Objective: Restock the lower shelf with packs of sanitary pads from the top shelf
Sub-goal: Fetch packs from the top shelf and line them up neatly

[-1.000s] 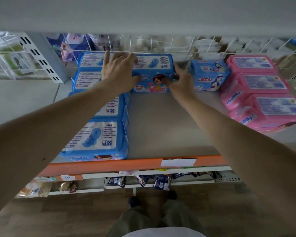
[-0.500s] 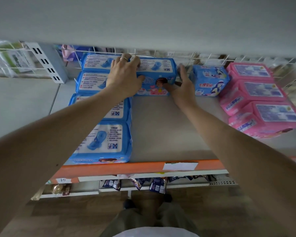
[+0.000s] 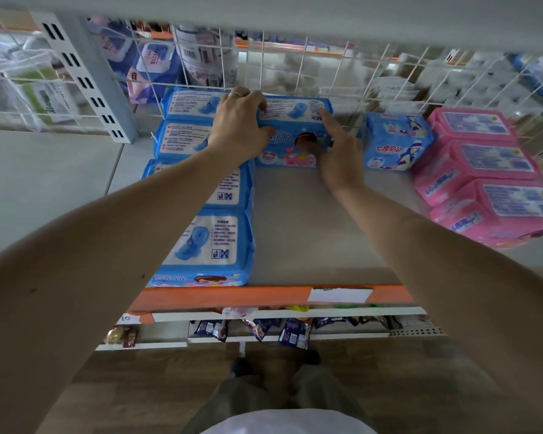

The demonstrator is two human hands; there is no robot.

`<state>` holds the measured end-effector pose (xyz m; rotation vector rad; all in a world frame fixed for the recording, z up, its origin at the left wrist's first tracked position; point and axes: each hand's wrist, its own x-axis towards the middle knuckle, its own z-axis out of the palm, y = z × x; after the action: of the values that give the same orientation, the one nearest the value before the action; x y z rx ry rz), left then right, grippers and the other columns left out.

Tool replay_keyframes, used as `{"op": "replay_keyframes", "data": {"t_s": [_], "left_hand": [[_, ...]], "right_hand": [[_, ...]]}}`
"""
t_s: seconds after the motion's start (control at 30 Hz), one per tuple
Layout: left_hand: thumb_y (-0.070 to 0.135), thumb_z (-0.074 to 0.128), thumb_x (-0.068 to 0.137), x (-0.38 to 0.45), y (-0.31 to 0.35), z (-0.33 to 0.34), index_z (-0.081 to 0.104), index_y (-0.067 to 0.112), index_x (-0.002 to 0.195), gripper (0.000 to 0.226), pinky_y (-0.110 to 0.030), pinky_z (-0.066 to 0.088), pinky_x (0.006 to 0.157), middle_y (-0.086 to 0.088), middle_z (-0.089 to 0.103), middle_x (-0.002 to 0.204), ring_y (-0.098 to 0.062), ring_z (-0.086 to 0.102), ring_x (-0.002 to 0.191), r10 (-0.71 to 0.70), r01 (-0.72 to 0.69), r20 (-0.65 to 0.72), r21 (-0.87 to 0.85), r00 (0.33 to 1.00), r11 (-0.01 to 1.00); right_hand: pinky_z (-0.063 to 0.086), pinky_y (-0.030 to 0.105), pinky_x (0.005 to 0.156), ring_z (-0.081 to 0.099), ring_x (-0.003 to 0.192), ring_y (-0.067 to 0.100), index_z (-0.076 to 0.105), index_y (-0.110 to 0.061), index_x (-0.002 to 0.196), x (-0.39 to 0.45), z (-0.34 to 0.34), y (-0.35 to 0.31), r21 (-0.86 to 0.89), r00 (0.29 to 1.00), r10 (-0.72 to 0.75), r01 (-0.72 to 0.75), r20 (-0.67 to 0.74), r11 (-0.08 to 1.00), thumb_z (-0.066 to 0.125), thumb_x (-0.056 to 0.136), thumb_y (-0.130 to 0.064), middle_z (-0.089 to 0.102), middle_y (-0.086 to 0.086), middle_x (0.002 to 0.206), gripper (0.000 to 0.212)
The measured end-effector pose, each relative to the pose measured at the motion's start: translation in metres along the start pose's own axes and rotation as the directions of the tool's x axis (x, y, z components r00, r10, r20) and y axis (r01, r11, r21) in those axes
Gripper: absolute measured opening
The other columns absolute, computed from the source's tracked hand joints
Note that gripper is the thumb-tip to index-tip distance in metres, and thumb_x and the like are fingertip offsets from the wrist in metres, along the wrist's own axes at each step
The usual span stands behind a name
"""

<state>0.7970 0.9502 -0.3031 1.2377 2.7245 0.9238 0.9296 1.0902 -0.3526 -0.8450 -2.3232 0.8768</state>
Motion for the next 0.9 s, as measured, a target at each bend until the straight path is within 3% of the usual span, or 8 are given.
{"op": "replay_keyframes", "data": {"t_s": [0.3, 0.43, 0.5, 0.57, 0.67, 0.73, 0.8, 0.9], "left_hand": [[0.031, 0.071, 0.090, -0.013, 0.014, -0.018, 0.059, 0.011, 0.125, 0.041, -0.029, 0.037, 0.104, -0.006, 0.049, 0.135, -0.023, 0.043, 0.128, -0.047, 0.046, -0.009, -0.090, 0.999, 0.995], [0.042, 0.065, 0.093, -0.042, -0.006, -0.067, 0.061, 0.019, 0.083, 0.026, -0.029, 0.050, 0.071, 0.002, 0.061, 0.084, -0.012, 0.059, 0.075, -0.210, 0.147, -0.160, -0.337, 0.965, 0.930], [0.036, 0.063, 0.094, -0.064, -0.038, -0.093, 0.066, 0.022, 0.095, 0.014, -0.027, 0.054, 0.088, 0.007, 0.070, 0.096, -0.006, 0.066, 0.091, -0.296, 0.134, -0.179, -0.602, 0.938, 0.787], [0.029, 0.054, 0.097, -0.096, -0.066, -0.105, 0.062, 0.025, 0.103, 0.011, -0.025, 0.044, 0.102, 0.007, 0.069, 0.115, -0.003, 0.061, 0.110, -0.473, 0.214, -0.071, -0.825, 0.878, 0.523], [0.035, 0.049, 0.099, -0.135, -0.094, -0.091, 0.069, 0.029, 0.095, 0.022, -0.037, 0.031, 0.118, 0.008, 0.068, 0.126, -0.008, 0.056, 0.123, -0.552, 0.323, 0.115, -0.899, 0.826, 0.296], [0.046, 0.057, 0.092, -0.151, -0.092, -0.078, 0.073, 0.028, 0.095, 0.024, -0.038, 0.044, 0.110, 0.006, 0.070, 0.116, -0.014, 0.063, 0.114, -0.511, 0.396, 0.246, -0.894, 0.823, 0.208], [0.052, 0.054, 0.092, -0.159, -0.084, -0.068, 0.075, 0.028, 0.098, 0.032, -0.034, 0.058, 0.083, 0.001, 0.073, 0.108, -0.020, 0.071, 0.094, -0.409, 0.461, 0.360, -0.868, 0.839, 0.183], [0.050, 0.042, 0.099, -0.161, -0.079, -0.061, 0.078, 0.028, 0.097, 0.042, -0.032, 0.060, 0.069, -0.001, 0.076, 0.101, -0.020, 0.074, 0.082, -0.361, 0.484, 0.417, -0.867, 0.834, 0.116]], "right_hand": [[0.043, 0.044, 0.109, 0.050, 0.131, 0.019, 0.019, -0.026, 0.158, -0.016, -0.024, -0.018, -0.035, 0.997, -0.021, 0.024, 0.080, 0.999, 0.061, 0.092, -0.051, 0.053, 0.000, 0.145, 0.083], [0.023, 0.036, 0.123, 0.029, 0.142, 0.002, 0.017, -0.022, 0.160, -0.059, -0.018, -0.029, 0.267, 0.997, 0.052, -0.067, 0.063, 0.961, 0.053, 0.098, -0.051, 0.034, -0.004, 0.160, 0.077], [0.029, 0.044, 0.121, 0.033, 0.145, 0.006, 0.018, -0.025, 0.159, -0.080, 0.000, -0.035, 0.434, 0.987, 0.090, -0.140, 0.134, 0.890, 0.048, 0.092, -0.067, 0.036, -0.012, 0.158, 0.085], [0.024, 0.044, 0.124, 0.028, 0.147, 0.003, 0.014, -0.028, 0.160, -0.096, 0.018, -0.051, 0.558, 0.963, 0.121, -0.239, 0.240, 0.795, 0.044, 0.090, -0.070, 0.029, -0.017, 0.160, 0.087], [0.022, 0.045, 0.124, 0.027, 0.142, -0.001, 0.009, -0.034, 0.160, -0.119, 0.047, -0.084, 0.666, 0.916, 0.093, -0.352, 0.391, 0.657, 0.041, 0.088, -0.070, 0.022, -0.013, 0.164, 0.086], [0.030, 0.049, 0.120, 0.034, 0.145, 0.009, 0.010, -0.036, 0.159, -0.126, 0.063, -0.095, 0.735, 0.910, 0.061, -0.370, 0.411, 0.568, 0.048, 0.082, -0.078, 0.026, -0.008, 0.164, 0.096], [0.031, 0.050, 0.120, 0.032, 0.148, 0.013, 0.008, -0.040, 0.158, -0.127, 0.068, -0.098, 0.748, 0.909, 0.079, -0.384, 0.409, 0.541, 0.054, 0.073, -0.086, 0.023, -0.009, 0.165, 0.107], [0.027, 0.051, 0.121, 0.026, 0.150, 0.012, 0.007, -0.047, 0.156, -0.125, 0.074, -0.095, 0.739, 0.901, 0.084, -0.400, 0.426, 0.543, 0.055, 0.075, -0.084, 0.019, -0.012, 0.166, 0.101]]}}
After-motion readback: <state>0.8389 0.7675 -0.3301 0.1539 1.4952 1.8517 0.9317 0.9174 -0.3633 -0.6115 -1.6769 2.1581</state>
